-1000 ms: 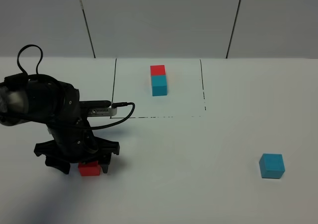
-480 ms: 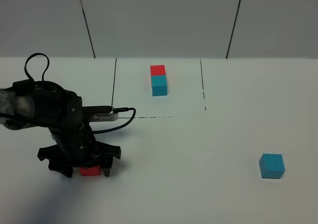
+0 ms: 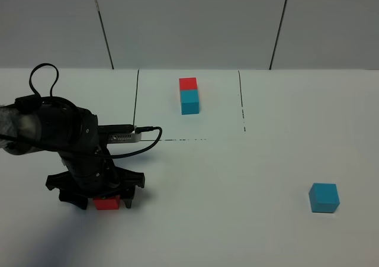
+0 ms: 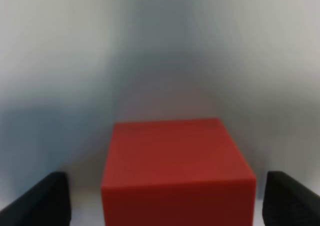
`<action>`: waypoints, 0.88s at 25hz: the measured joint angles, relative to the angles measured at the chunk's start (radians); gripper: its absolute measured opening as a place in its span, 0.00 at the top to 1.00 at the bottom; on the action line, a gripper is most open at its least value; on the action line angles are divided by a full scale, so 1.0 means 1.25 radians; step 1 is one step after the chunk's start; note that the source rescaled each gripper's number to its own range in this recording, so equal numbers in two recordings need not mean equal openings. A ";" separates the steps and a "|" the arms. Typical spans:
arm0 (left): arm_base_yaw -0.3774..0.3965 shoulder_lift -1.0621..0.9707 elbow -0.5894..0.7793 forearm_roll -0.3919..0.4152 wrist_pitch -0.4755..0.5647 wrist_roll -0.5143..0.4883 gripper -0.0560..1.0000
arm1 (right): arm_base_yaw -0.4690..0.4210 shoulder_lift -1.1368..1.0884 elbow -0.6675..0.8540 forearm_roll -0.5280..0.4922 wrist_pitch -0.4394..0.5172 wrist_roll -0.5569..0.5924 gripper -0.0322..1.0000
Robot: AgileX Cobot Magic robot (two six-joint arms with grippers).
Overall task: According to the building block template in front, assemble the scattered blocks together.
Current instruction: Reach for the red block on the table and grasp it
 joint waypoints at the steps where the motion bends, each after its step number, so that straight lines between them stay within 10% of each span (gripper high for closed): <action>1: 0.000 0.002 0.000 0.000 0.000 0.000 0.29 | 0.000 0.000 0.000 0.000 0.000 0.000 0.19; 14: 0.000 0.010 -0.004 0.001 0.012 0.001 0.31 | 0.000 0.000 0.000 0.000 0.000 0.000 0.19; 22: 0.000 0.012 -0.004 0.014 0.026 0.001 0.64 | 0.000 0.000 0.000 0.000 0.000 0.000 0.19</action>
